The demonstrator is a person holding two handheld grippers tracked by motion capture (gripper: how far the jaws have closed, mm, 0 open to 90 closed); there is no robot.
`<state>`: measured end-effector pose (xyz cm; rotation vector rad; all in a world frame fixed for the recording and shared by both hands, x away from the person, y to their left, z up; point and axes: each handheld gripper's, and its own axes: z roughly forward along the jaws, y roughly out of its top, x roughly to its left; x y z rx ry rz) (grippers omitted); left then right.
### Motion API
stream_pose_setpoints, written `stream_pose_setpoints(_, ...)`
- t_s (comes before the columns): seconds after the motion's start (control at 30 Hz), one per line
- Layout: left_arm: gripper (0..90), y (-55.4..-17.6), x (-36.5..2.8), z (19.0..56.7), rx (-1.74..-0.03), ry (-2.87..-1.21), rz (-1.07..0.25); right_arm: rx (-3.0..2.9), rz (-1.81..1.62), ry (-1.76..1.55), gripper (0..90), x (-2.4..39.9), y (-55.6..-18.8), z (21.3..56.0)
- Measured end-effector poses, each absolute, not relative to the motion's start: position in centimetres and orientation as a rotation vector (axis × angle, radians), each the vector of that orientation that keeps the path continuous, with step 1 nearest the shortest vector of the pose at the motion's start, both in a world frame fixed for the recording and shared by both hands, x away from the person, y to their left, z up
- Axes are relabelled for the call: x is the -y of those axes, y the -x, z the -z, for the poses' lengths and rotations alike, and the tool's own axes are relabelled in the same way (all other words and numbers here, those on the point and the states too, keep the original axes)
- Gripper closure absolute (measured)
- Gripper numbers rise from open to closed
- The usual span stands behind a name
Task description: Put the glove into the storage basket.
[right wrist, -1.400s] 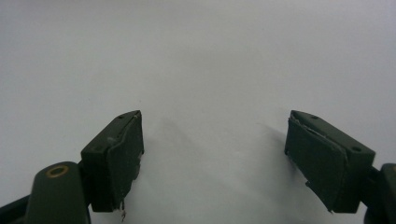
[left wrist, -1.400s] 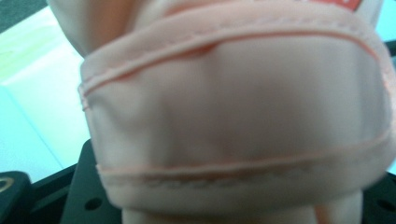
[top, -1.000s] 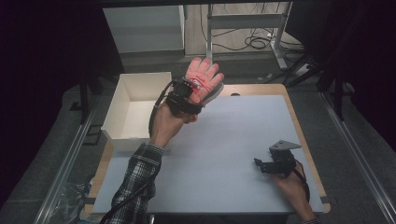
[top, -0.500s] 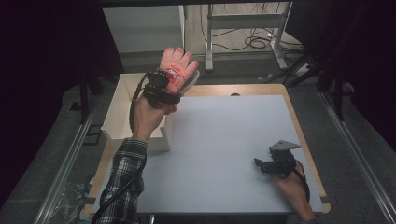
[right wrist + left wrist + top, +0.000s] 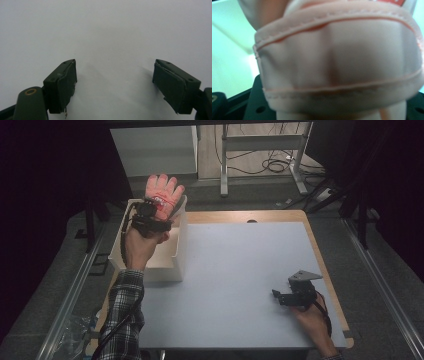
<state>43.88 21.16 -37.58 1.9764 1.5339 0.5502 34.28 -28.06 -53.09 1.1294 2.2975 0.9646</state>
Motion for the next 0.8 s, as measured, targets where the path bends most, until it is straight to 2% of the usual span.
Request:
stream_pose_setpoints(0.37,38.9,-44.3,-22.3,42.0,-1.616,-1.967,-0.521,-2.297,-0.964,-1.13,19.8,28.1,-34.3,53.1)
stream_pose_setpoints(0.8,37.6,-45.9,-21.1,46.1,-1.724,-2.047,-0.516,-2.297,-0.964,-1.129,19.8,28.1,-34.3,53.1)
